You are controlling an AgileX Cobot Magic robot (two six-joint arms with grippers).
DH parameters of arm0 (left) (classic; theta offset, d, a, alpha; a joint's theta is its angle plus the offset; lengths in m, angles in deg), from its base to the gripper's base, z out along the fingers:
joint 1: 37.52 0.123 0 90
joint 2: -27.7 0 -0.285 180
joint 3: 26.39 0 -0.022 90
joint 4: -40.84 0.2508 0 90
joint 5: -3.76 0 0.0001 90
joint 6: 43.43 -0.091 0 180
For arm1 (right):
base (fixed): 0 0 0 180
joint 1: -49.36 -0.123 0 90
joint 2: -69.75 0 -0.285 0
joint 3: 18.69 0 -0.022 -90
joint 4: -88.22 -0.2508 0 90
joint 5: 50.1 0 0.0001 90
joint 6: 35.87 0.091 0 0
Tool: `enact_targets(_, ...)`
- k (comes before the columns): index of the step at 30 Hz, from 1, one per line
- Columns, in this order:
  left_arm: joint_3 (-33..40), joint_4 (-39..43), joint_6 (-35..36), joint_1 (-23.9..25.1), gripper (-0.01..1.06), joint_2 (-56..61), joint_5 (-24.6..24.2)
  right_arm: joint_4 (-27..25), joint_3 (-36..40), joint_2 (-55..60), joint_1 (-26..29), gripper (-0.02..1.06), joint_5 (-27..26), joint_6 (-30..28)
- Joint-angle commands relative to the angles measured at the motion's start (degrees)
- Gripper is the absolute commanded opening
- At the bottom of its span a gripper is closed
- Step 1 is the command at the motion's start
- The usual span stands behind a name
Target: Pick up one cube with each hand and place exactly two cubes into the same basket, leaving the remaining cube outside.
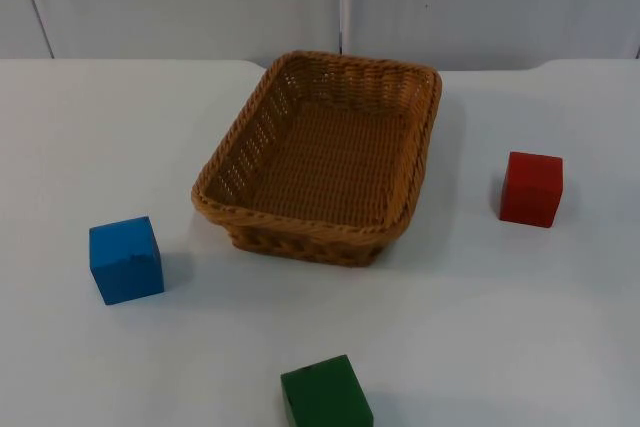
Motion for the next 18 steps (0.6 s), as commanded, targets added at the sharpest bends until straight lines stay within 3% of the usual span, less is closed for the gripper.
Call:
enact_targets(1, -1.7, -0.7, -0.3, 0.2, 1.05, -2.4, 0.7, -0.1, -1.7, 2.3, 0.4, 1.05, -0.6, -0.2)
enact_targets(14, -6.1, -2.8, -1.6, 0.2, 1.05, -13.9, 0.8, -1.2, -8.6, 15.8, 0.4, 1.05, -0.1, -0.2)
enact_targets(18, -7.9, -4.9, -1.7, 0.2, 1.05, -18.9, 1.1, -1.2, -11.4, 20.3, 0.4, 1.05, 0.3, -3.2)
